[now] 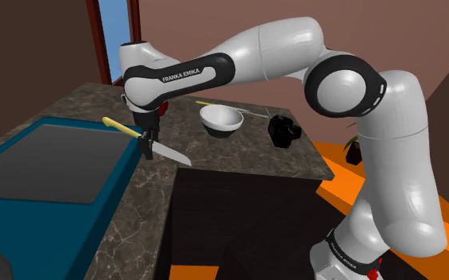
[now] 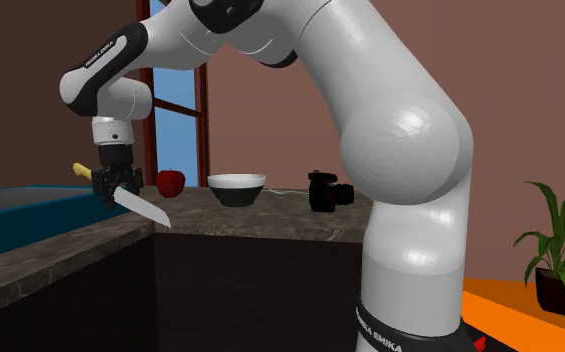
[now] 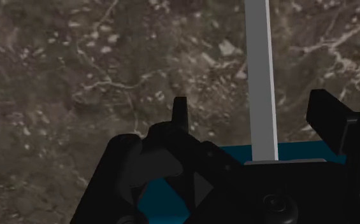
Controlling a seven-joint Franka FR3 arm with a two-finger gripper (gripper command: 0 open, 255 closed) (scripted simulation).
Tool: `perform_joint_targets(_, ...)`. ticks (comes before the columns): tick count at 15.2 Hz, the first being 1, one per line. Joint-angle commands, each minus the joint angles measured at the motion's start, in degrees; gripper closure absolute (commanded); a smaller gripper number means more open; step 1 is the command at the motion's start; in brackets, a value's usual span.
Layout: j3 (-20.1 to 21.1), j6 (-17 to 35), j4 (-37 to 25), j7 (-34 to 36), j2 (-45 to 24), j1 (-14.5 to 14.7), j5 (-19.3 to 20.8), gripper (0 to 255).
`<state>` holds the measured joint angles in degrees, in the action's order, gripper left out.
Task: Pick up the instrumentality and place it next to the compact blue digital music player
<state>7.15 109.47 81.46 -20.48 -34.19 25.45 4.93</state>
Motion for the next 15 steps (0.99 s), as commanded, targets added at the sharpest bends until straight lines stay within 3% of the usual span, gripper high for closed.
perform_joint_targets(1,0.0,-0.03,-0.04,0.0,-0.04,0.01,0.0,0)
perform_joint_targets(3,0.01,0.07,0.13,0.04,0.03,0.03,0.0,0)
perform_joint_targets(7,0.15,-6.78,-5.93,-0.18,0.84,0.25,-0.22,0)
perform_joint_targets(15,0.15,-6.78,-5.93,-0.18,0.84,0.25,-0.22,0)
